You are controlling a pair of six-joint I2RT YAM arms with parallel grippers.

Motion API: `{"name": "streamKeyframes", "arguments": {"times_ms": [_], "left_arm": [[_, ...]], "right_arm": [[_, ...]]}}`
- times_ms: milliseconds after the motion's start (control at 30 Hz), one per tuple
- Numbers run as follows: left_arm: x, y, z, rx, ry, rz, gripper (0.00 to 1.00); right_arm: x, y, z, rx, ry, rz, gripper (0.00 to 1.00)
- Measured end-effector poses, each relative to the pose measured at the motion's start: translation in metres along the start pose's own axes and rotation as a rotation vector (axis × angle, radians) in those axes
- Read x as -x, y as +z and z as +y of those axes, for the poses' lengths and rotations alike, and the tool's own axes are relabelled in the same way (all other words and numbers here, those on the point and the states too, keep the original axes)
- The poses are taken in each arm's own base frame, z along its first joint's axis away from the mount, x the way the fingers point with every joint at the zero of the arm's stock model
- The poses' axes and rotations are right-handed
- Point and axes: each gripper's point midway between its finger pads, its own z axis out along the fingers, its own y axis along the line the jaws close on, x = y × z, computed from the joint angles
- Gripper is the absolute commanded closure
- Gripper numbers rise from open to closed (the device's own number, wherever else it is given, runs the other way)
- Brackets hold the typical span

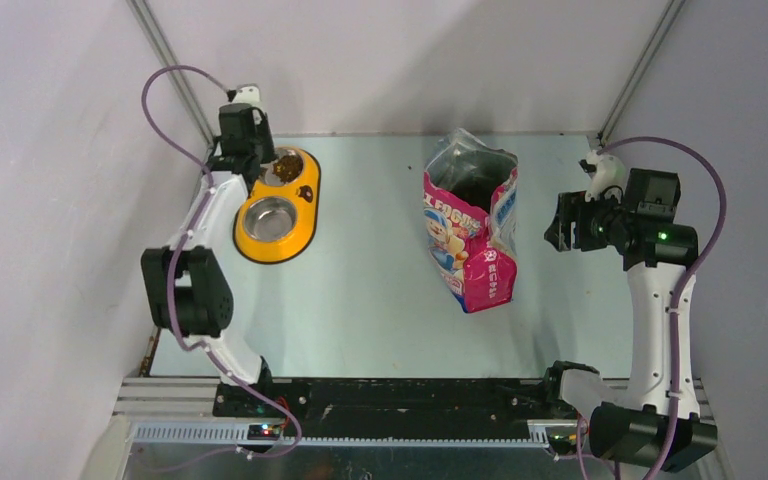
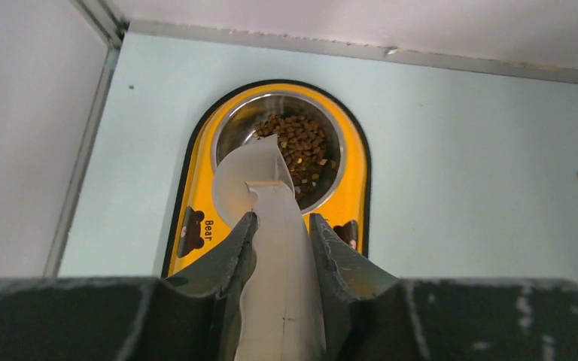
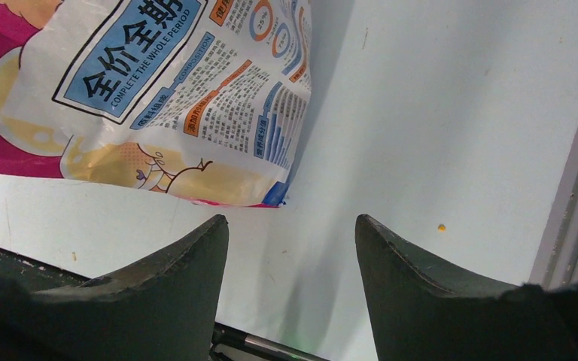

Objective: Serve the pet food

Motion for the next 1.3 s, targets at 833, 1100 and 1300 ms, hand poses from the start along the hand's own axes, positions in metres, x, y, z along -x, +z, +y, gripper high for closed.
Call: {"name": "streamKeyframes", "arguments": {"times_ms": [833, 1100, 1300], "left_arm": [[0.105, -0.339, -0.236, -1.340, -0.125, -0.176, 1.00], [0.066, -0.327, -0.279, -1.354, 0.003, -0.032, 1.00], [0.056, -0.315, -0.292, -1.288, 0.103, -0.033, 1.00]], "right_arm": [[0.010, -0.022, 0.042, 0.169, 0.105, -0.090, 0.33], [0.011, -0.026, 0.047, 0.185, 0.116, -0.102, 0.33], [0.008, -0.032, 0.051, 0.187, 0.112, -0.118, 0.33]]}}
